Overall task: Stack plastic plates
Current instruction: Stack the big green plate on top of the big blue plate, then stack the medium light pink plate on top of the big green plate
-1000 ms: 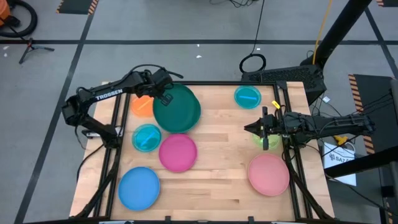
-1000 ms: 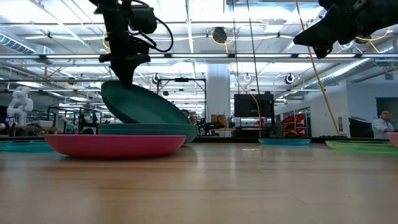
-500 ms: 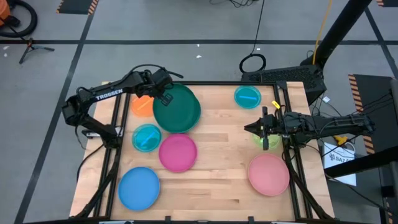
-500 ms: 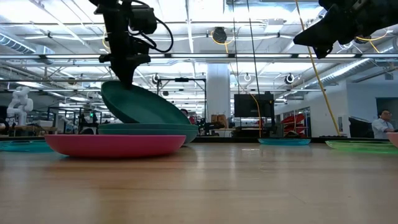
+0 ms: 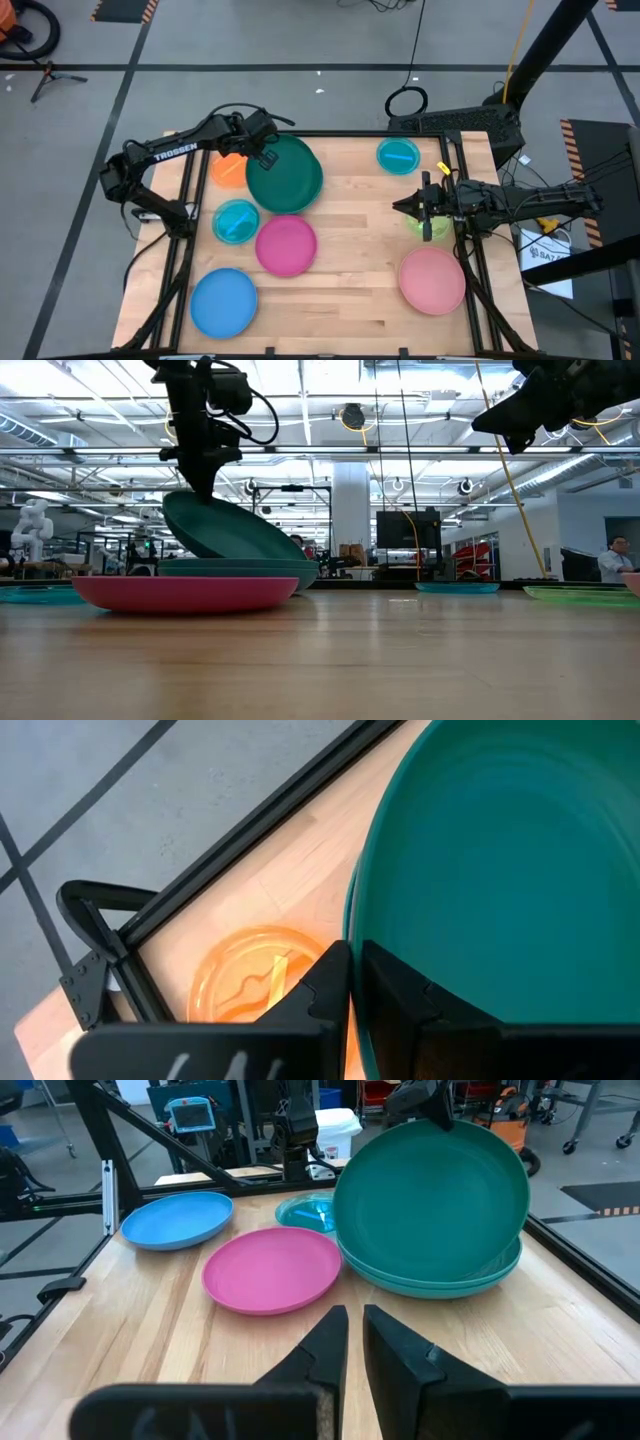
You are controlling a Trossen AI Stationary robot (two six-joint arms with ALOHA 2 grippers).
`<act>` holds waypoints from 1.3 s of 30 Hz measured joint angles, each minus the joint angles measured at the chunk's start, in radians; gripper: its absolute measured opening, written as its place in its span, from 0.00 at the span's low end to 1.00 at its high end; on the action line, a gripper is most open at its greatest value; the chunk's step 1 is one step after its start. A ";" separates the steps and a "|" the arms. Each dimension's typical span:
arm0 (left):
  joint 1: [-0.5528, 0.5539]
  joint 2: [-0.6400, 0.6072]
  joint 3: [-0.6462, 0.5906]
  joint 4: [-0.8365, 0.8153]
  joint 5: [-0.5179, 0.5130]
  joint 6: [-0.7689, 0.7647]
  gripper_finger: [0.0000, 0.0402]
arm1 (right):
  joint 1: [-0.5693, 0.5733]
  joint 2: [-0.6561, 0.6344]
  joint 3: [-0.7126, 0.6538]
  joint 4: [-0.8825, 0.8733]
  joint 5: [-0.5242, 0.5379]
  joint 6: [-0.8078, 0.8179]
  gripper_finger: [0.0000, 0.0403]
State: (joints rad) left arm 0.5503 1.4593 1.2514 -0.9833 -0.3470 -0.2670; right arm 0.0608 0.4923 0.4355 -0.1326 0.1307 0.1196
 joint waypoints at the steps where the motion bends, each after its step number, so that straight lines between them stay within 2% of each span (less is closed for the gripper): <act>1: 0.000 0.000 0.000 0.000 0.008 -0.001 0.08 | 0.000 0.000 0.000 0.000 0.000 0.000 0.07; 4: 0.001 0.000 0.000 0.000 0.025 -0.002 0.12 | 0.000 0.000 0.000 0.000 0.000 0.000 0.07; 11: 0.000 0.000 0.000 0.005 0.028 0.000 0.30 | 0.000 0.000 0.000 -0.007 0.000 0.000 0.07; 15: -0.003 0.000 0.000 0.019 0.028 0.024 0.36 | 0.000 0.000 0.000 -0.016 0.000 0.004 0.07; 19: -0.037 0.000 0.000 0.056 0.027 0.072 0.37 | 0.000 0.000 0.000 -0.007 0.002 0.053 0.07; 24: -0.130 -0.013 0.000 0.141 0.028 0.183 0.37 | 0.000 0.000 0.000 0.012 0.007 0.127 0.07; 30: -0.231 -0.073 -0.008 0.167 0.011 0.242 0.37 | 0.000 0.033 0.000 0.087 0.096 0.165 0.07; 34: -0.286 -0.157 -0.077 0.219 0.005 0.258 0.37 | 0.000 0.102 0.000 0.146 0.109 0.165 0.07; 39: -0.350 -0.284 -0.234 0.315 0.005 0.231 0.37 | -0.001 0.194 0.000 0.245 0.130 0.182 0.07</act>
State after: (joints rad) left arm 0.2006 1.1755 1.0173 -0.6680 -0.3416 -0.0363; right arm 0.0593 0.6865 0.4355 0.1128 0.2608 0.3012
